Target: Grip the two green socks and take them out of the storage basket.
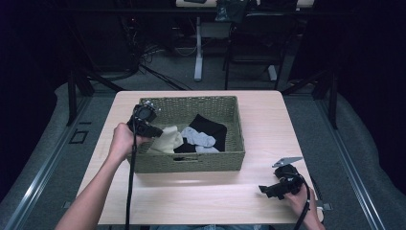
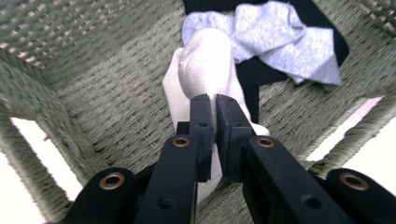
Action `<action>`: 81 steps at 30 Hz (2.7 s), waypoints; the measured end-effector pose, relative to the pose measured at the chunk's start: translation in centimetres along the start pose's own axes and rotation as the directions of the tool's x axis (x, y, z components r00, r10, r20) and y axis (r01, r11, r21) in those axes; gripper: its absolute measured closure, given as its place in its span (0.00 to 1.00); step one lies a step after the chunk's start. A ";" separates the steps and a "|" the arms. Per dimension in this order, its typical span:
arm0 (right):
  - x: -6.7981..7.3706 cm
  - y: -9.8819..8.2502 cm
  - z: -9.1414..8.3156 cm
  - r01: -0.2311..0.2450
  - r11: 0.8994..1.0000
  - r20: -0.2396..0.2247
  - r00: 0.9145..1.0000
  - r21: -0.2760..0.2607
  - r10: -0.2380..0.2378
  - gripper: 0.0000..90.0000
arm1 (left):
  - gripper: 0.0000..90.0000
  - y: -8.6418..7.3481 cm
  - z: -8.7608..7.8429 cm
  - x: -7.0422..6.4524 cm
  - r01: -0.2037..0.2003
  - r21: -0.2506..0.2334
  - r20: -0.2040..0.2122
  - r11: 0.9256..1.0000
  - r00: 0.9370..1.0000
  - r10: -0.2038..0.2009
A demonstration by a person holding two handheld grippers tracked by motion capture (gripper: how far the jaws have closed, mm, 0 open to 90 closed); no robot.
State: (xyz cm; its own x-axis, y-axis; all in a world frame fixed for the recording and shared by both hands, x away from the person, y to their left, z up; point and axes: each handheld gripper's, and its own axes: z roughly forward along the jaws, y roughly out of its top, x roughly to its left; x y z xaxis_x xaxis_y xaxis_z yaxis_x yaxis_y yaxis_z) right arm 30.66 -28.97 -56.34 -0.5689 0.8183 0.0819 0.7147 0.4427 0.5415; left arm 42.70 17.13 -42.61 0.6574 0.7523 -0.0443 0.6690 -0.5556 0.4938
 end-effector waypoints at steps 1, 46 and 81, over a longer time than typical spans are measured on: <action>0.0 0.0 0.0 -0.004 1.000 0.001 1.000 -0.003 0.004 0.02 | 0.96 0.2 -0.5 0.0 -0.003 -0.005 0.000 1.000 1.000 0.003; 0.0 0.0 0.2 0.000 1.000 -0.004 1.000 0.007 0.000 0.02 | 0.96 3.1 -10.4 3.2 0.050 -0.162 -0.139 0.986 0.988 -0.073; 0.0 0.0 0.2 -0.007 1.000 -0.011 1.000 0.015 0.007 0.02 | 0.96 -5.5 -11.7 10.4 0.262 -0.161 -0.286 0.952 0.910 -0.299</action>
State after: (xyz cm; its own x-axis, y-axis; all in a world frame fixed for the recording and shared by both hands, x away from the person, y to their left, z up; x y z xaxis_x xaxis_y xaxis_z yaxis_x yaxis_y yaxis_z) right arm 30.76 -28.92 -56.52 -0.5681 0.8174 0.0954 0.7248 0.4421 0.5284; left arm 41.86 32.13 -35.65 0.2994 0.9522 0.0606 0.7528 -0.2748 0.5981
